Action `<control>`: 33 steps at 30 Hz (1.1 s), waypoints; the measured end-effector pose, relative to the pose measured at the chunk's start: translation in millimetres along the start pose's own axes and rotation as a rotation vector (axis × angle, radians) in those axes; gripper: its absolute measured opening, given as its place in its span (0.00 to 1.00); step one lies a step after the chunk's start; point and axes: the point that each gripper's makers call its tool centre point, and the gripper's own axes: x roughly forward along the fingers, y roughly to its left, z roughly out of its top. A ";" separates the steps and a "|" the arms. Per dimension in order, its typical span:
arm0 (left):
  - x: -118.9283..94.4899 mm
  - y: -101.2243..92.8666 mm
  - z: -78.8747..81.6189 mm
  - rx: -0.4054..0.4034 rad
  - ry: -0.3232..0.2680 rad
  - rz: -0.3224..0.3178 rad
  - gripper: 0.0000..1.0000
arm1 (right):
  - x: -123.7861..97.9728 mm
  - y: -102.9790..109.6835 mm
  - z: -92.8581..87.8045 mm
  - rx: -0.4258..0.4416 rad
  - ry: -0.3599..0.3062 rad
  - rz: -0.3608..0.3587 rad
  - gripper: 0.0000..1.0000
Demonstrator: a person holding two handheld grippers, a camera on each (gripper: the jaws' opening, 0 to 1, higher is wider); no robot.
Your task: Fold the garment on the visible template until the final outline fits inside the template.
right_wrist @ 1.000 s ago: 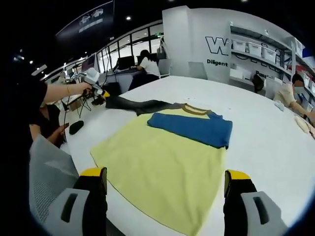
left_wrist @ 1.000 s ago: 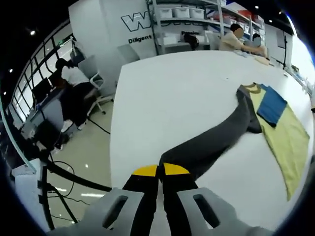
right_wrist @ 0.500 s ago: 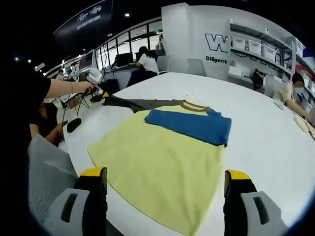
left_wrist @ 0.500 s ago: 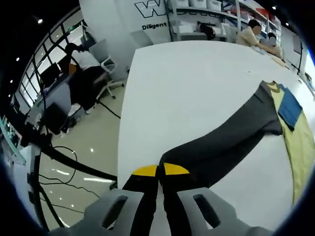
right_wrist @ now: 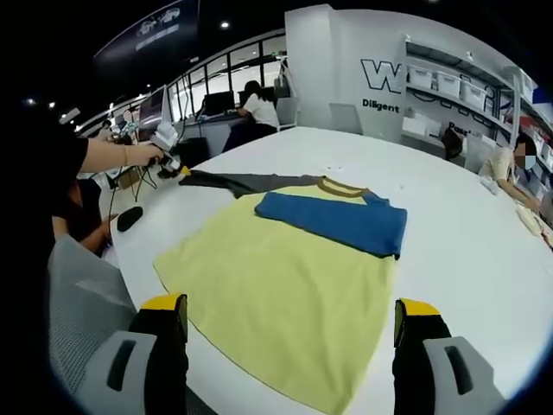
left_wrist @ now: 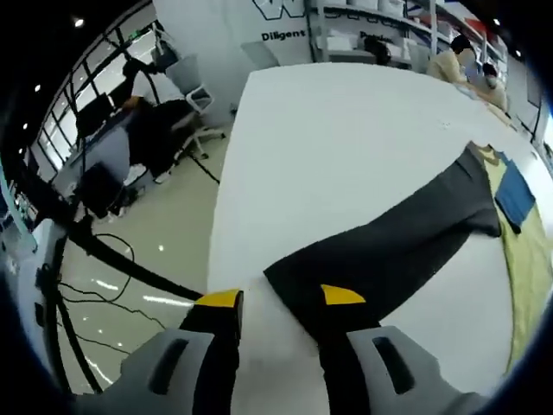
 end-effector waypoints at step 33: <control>-44.0 -57.8 -48.0 -0.193 -0.029 -0.103 0.00 | -6.2 -3.1 -2.0 -0.007 -0.012 -0.029 0.97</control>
